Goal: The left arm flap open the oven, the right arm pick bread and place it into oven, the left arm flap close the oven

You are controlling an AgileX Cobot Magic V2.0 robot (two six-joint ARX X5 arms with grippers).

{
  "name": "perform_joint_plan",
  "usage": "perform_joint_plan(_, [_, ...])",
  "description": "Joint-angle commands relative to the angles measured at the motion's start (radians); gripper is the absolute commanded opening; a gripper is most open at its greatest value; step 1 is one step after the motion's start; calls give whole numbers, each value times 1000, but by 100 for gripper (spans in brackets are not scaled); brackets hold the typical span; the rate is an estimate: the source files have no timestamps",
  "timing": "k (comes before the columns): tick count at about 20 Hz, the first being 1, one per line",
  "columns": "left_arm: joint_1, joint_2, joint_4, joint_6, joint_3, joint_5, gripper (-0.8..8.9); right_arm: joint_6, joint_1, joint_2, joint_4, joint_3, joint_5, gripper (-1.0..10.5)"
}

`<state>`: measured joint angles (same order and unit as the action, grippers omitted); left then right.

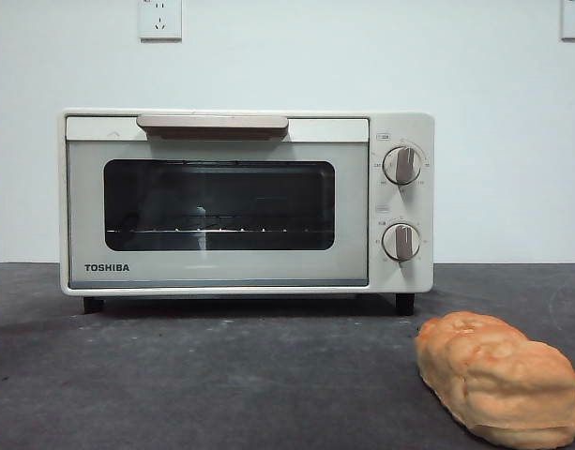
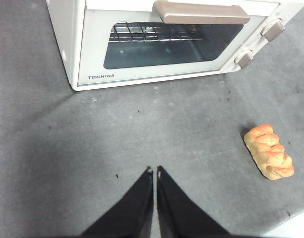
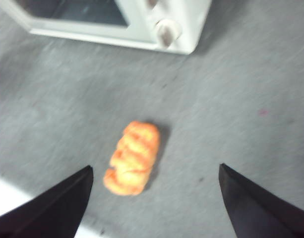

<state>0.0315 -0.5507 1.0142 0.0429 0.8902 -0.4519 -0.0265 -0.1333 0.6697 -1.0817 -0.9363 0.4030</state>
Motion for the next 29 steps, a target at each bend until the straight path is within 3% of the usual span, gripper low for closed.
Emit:
perform_joint_plan(1, [2, -5, -10, -9, 19, -6, 16, -58, -39, 37, 14, 8, 24, 407])
perform_joint_plan(9, [2, -5, -12, -9, 19, -6, 16, -278, -216, 61, 311, 268, 0, 407])
perform_joint_plan(15, [2, -5, -12, -9, 19, -6, 16, -432, -437, 95, 521, 421, -204, 427])
perform_joint_plan(20, [2, -5, -12, -9, 19, -6, 16, -497, -605, 236, 618, 423, -436, 429])
perform_joint_plan(22, [2, -5, -12, -9, 19, -6, 16, -508, -629, 302, 668, 423, -486, 429])
perform_joint_plan(29, [3, -4, -12, -8, 19, -6, 16, -520, -653, 478, 806, 423, -499, 429])
